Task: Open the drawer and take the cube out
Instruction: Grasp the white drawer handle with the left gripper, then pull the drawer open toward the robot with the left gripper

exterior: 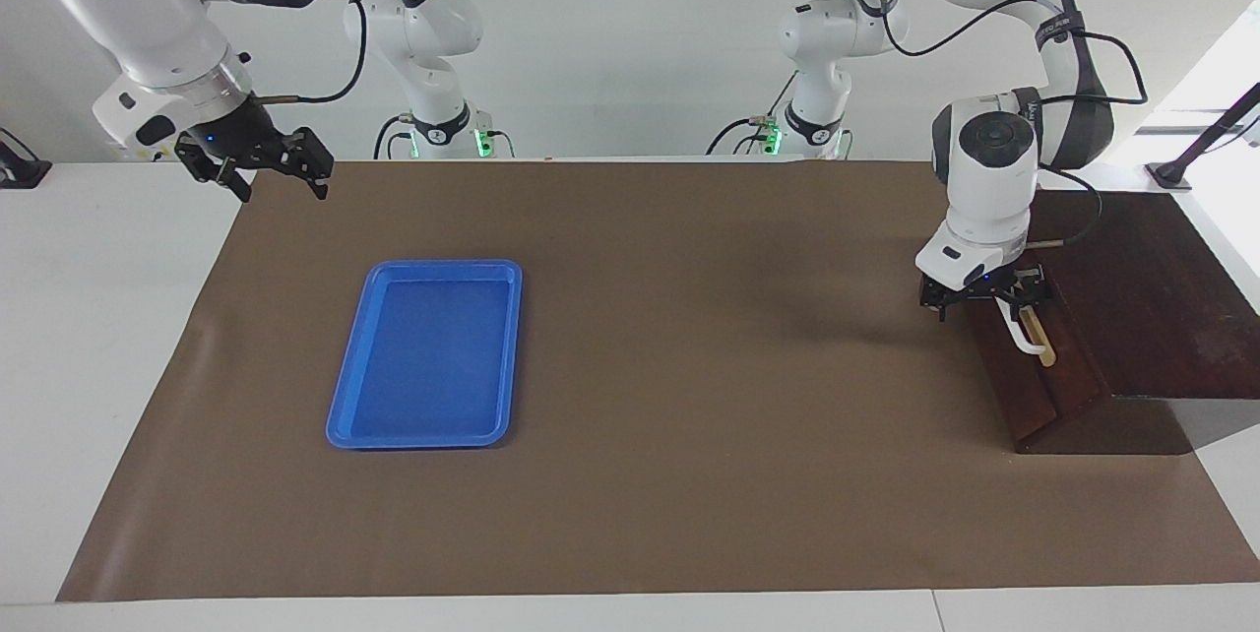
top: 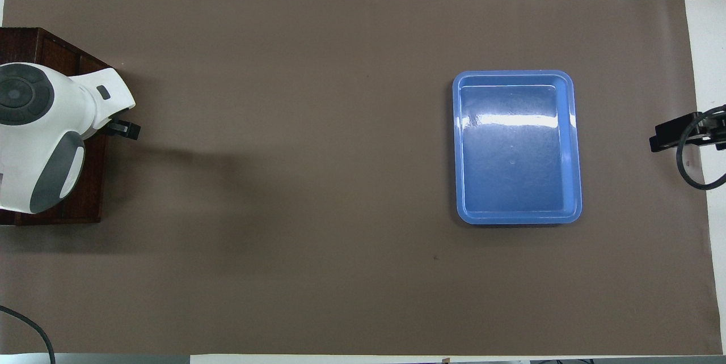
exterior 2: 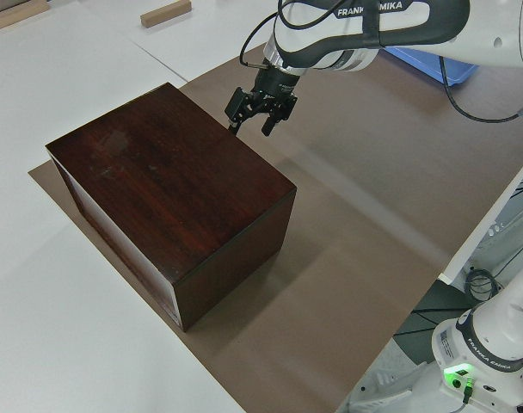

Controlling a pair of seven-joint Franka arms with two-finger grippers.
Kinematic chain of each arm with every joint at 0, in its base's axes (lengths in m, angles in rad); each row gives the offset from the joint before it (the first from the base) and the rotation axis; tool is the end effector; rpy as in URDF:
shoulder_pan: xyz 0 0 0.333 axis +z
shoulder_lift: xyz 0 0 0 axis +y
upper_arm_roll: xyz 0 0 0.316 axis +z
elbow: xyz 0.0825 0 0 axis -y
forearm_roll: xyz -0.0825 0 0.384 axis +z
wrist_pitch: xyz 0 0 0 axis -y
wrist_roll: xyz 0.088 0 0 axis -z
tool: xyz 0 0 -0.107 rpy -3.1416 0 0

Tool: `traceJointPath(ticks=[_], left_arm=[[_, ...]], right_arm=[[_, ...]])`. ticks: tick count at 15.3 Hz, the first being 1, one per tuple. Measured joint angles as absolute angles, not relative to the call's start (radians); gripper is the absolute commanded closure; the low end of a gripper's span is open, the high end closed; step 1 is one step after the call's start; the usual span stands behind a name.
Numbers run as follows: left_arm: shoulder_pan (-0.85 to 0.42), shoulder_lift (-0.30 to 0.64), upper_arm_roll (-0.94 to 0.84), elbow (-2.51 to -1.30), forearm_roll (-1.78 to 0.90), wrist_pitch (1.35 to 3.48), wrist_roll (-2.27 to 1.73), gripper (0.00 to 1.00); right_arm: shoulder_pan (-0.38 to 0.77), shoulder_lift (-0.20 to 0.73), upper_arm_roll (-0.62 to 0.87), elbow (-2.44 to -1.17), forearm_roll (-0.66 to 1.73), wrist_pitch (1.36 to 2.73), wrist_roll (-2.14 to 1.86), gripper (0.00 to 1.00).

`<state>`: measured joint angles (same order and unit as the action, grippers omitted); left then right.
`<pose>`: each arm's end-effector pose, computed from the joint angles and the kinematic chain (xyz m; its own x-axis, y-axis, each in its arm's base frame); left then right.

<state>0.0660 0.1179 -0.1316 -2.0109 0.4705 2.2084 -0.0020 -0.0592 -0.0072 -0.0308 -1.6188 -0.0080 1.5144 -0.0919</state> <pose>0.5865 -0.0216 0.4075 0.9437 -0.3293 0.0305 -0.2953 -0.8805 -0.3709 0.5422 -0.0499 0.6013 0.9952 0.0019 -0.0974 0.0018 -1.0000 -0.0012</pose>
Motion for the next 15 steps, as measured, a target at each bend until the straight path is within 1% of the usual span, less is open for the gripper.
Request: traceJointPath(ticks=[10, 12, 15], left_arm=[[0.096, 0.123, -0.133, -2.080, 0.514, 2.313, -0.008, 0.00], [0.060, 0.123, -0.139, -2.080, 0.514, 2.318, -0.055, 0.00], [-0.065, 0.124, -0.147, -2.081, 0.513, 2.308, -0.221, 0.00]], right_arm=[[-0.059, -0.008, -0.028, -1.619, -0.008, 1.514, -0.084, 0.00], [-0.059, -0.008, -0.028, -1.619, -0.008, 1.514, -0.083, 0.00], [-0.059, -0.008, -0.027, -1.619, -0.008, 1.514, -0.069, 0.00]])
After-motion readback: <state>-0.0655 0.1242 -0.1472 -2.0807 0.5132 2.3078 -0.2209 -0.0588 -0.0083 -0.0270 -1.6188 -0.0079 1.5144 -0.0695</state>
